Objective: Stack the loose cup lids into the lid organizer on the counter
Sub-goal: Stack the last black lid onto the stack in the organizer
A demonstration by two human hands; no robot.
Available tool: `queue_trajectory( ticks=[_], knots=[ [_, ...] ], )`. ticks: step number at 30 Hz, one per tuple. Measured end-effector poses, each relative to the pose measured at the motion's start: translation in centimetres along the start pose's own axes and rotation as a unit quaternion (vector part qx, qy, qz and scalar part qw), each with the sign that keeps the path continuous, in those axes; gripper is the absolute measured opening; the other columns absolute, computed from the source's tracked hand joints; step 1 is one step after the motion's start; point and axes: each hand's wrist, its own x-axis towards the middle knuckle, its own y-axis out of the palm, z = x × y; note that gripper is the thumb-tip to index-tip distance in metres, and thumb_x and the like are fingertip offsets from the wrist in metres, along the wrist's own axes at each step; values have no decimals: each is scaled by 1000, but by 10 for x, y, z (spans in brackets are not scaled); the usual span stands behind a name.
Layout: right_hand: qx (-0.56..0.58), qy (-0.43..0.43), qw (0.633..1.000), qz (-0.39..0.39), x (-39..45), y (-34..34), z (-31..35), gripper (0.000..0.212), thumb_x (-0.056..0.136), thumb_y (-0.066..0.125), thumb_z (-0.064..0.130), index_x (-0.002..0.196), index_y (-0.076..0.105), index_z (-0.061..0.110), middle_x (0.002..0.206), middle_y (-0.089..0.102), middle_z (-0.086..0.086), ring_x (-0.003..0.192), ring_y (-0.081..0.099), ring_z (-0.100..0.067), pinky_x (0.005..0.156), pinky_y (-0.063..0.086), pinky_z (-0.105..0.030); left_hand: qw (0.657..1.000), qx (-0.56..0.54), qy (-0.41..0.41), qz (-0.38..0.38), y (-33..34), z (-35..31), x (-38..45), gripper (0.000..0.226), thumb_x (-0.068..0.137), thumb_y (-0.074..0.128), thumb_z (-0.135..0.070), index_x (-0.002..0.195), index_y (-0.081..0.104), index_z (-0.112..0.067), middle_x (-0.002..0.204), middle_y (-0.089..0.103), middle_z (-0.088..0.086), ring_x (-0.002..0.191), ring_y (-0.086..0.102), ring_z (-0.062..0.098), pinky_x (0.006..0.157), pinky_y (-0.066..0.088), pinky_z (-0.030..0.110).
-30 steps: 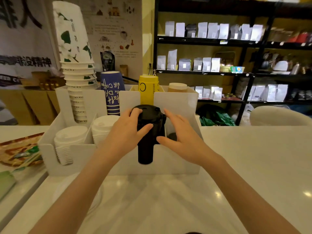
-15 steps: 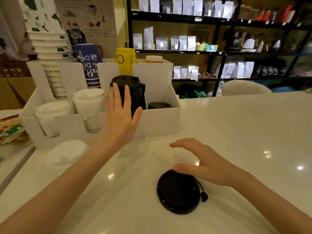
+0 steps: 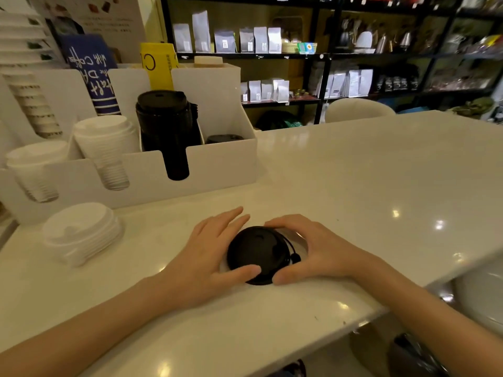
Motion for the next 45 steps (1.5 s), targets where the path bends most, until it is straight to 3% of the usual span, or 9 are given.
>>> queue_trajectory(
  ticks=[4, 8, 12, 17, 23, 26, 33, 38, 45],
  knots=[
    [33, -32, 999, -14, -5, -3, 12, 51, 60, 82, 26, 94, 51, 48, 100, 54, 26, 95, 47, 20, 80, 39, -3, 1000, -3, 15, 9, -1, -4, -1, 88, 59, 52, -71, 135, 25, -36, 139, 21, -23, 122, 15, -13, 99, 10, 3],
    [51, -46, 998, -1, -4, -8, 18, 46, 63, 80, 16, 94, 57, 40, 93, 62, 18, 85, 49, 22, 73, 40, -2, 997, -69, 16, 1, -4, -6, 4, 75, 60, 64, -61, 125, 41, -34, 121, 52, -21, 109, 45, -9, 90, 34, 4],
    [48, -38, 998, -2, 10, -14, 14, 51, 58, 81, 35, 101, 56, 48, 107, 57, 29, 106, 45, 13, 93, 41, -16, 991, -133, -13, -29, -16, -4, 10, 64, 51, 68, -60, 111, 48, -48, 114, 52, -31, 108, 46, -13, 87, 36, 5],
    [34, -59, 997, -22, 38, -28, 26, 65, 50, 70, 57, 112, 53, 45, 116, 55, 20, 114, 46, 0, 99, 38, -27, 989, -119, 6, -84, -50, 1, 22, 65, 52, 71, -57, 113, 56, -38, 121, 54, -21, 111, 48, -7, 89, 42, 11],
    [37, -99, 994, -28, 73, -52, 50, 68, 50, 72, 52, 114, 51, 39, 117, 52, 20, 107, 47, 3, 83, 36, -14, 989, -90, 4, -117, -97, 3, 37, 61, 52, 68, -58, 109, 56, -40, 115, 54, -26, 109, 50, -3, 86, 47, 14],
    [30, -126, 991, -43, 91, -63, 63, 73, 45, 68, 60, 114, 51, 40, 119, 53, 16, 109, 47, -3, 86, 39, -20, 991, -66, 5, -120, -123, 6, 46, 60, 51, 71, -54, 107, 58, -38, 112, 58, -20, 107, 50, -4, 84, 46, 12],
    [46, -197, 975, -91, 130, -86, 96, 56, 54, 66, 56, 107, 46, 51, 103, 44, 34, 100, 42, 10, 74, 30, -10, 989, -57, -20, -136, -181, 14, 65, 59, 54, 76, -49, 108, 59, -35, 113, 62, -13, 103, 55, -3, 85, 45, 10],
    [60, -239, 956, -158, 161, -87, 109, 57, 56, 61, 56, 109, 44, 47, 100, 38, 40, 96, 39, 14, 77, 29, -10, 971, -75, -56, -221, -196, 28, 74, 59, 51, 79, -45, 106, 60, -38, 111, 62, -19, 104, 57, -1, 87, 46, 19],
    [117, -249, 927, -255, 204, -72, 98, 39, 69, 71, 36, 106, 60, 33, 108, 59, 13, 111, 48, -9, 89, 37, -21, 937, -77, -105, -324, -182, 60, 89, 58, 52, 74, -45, 106, 61, -31, 115, 62, -8, 108, 57, 9, 97, 45, 31]
  ],
)
